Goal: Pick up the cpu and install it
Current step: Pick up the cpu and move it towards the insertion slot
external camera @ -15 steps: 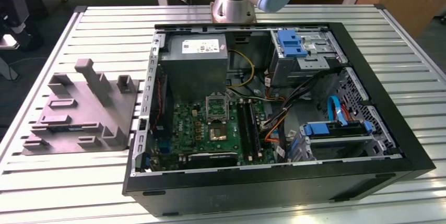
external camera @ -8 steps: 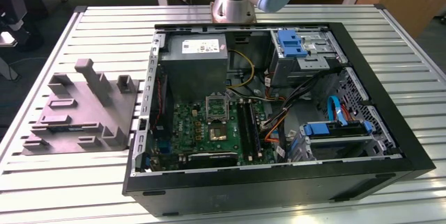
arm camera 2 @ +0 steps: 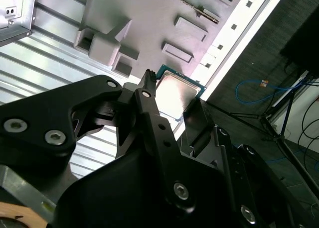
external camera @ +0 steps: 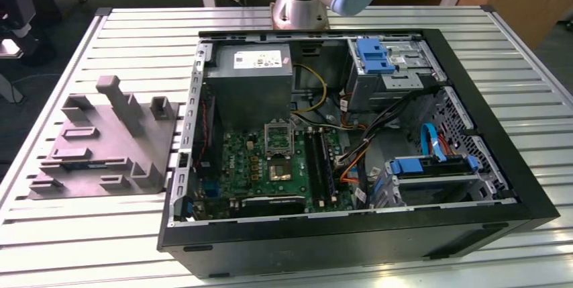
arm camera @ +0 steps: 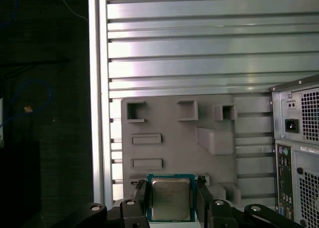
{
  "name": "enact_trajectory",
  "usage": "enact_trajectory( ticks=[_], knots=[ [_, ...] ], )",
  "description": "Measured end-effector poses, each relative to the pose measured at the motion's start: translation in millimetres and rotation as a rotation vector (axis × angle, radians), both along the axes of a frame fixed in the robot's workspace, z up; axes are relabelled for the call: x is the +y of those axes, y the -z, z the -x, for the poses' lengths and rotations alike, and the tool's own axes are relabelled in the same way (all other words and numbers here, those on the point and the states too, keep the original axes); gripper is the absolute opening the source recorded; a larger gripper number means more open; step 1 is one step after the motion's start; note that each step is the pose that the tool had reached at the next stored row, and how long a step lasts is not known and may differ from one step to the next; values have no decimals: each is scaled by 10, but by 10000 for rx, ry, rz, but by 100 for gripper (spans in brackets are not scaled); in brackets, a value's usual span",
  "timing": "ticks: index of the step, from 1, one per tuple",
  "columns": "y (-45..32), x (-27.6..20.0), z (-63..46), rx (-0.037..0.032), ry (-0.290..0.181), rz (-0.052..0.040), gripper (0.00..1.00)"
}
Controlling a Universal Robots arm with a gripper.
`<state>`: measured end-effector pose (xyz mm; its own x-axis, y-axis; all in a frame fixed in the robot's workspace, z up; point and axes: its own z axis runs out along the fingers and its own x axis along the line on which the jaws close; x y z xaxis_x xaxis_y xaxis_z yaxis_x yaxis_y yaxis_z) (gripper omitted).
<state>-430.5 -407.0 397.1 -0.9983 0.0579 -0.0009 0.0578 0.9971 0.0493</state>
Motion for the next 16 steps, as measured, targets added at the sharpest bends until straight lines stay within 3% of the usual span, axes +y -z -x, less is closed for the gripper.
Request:
enact_trajectory(
  ticks=[16],
  knots=[
    [0,-12,-108,2,-1,1,47]
  ],
)
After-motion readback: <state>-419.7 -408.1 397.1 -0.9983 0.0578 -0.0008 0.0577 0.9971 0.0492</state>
